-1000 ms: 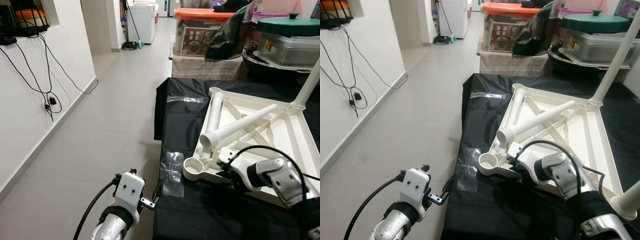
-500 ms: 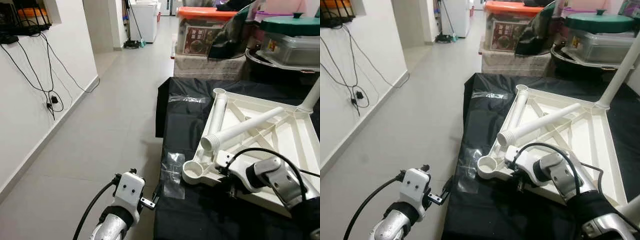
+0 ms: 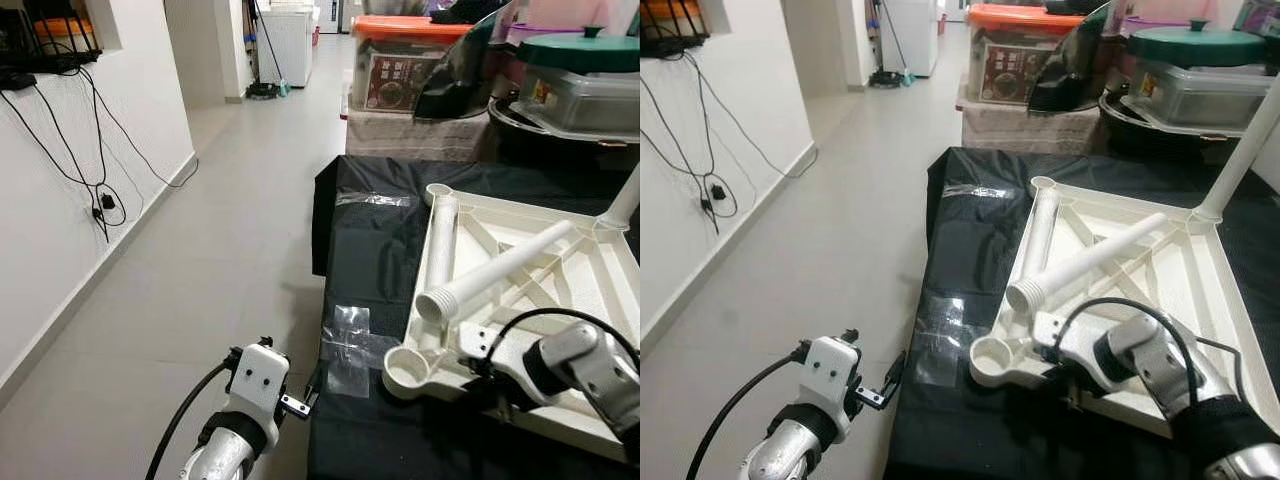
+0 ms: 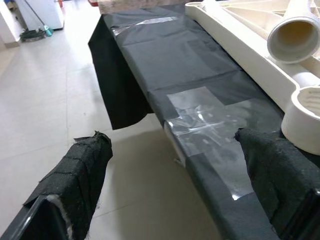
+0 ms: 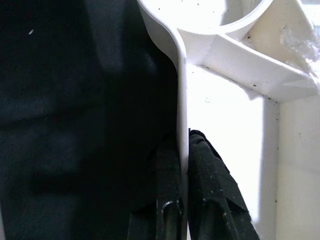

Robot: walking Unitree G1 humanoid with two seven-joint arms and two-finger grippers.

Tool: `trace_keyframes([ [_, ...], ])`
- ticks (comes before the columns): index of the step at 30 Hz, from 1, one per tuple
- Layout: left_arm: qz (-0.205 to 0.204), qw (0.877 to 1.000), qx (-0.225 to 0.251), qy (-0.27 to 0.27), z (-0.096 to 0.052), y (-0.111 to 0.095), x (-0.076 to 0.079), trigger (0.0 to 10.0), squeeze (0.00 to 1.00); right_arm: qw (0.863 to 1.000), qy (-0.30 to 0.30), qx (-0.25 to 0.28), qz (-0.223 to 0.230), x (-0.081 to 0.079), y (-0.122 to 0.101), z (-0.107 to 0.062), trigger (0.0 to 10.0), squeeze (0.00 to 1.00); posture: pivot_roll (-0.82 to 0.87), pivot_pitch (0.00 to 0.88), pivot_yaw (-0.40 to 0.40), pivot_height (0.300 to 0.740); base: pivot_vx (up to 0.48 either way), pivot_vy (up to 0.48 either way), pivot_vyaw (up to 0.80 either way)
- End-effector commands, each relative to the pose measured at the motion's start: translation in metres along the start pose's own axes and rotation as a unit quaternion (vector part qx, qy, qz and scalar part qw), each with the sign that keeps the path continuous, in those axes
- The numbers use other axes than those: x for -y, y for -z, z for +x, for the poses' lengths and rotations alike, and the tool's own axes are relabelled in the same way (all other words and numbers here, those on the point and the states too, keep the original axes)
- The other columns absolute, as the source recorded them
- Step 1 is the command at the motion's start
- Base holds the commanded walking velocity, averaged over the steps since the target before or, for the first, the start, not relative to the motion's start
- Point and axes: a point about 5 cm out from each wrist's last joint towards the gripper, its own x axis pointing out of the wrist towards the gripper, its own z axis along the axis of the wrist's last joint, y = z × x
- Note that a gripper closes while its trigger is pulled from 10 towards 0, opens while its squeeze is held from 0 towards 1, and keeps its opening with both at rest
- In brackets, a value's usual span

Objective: Building children table

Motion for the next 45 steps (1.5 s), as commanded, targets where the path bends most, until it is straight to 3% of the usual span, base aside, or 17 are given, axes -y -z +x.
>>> trace_keyframes([
  [1, -0.004, 1.000, -0.003, -0.002, -0.001, 0.000, -0.002, 10.0, 0.00, 0.997, -0.073, -0.010, -0.014, -0.013, 0.004, 0.013, 0.0, 0.00, 0.05, 0.000, -0.052, 0.740, 0.000, 0.000, 0.00],
  [10, -0.004, 1.000, -0.003, -0.002, -0.001, 0.000, -0.002, 10.0, 0.00, 0.989, -0.114, -0.076, -0.061, -0.023, 0.026, 0.011, 0.0, 0.00, 0.05, 0.000, -0.047, 0.740, 0.000, 0.000, 0.00],
  [27, -0.004, 1.000, -0.003, -0.002, 0.000, -0.001, -0.002, 10.0, 0.00, 0.978, -0.141, -0.098, -0.120, -0.026, 0.030, 0.007, 0.0, 0.00, 0.05, 0.000, -0.050, 0.740, 0.000, 0.000, 0.00],
  [31, -0.003, 1.000, -0.004, -0.002, 0.000, 0.000, -0.002, 10.0, 0.00, 0.968, -0.150, -0.133, -0.150, -0.023, 0.038, -0.001, 0.0, 0.00, 0.05, 0.000, -0.050, 0.740, 0.000, 0.000, 0.00],
  [37, -0.003, 1.000, -0.005, -0.002, -0.001, 0.000, -0.002, 10.0, 0.00, 0.962, -0.178, -0.135, -0.160, -0.031, 0.041, -0.003, 0.0, 0.00, 0.05, 0.000, -0.048, 0.740, 0.000, 0.000, 0.00],
  [45, -0.003, 1.000, -0.006, -0.002, -0.001, 0.001, -0.002, 10.0, 0.00, 0.958, -0.180, -0.154, -0.161, -0.029, 0.050, -0.007, 0.0, 0.00, 0.05, 0.000, -0.047, 0.740, 0.000, 0.000, 0.00],
])
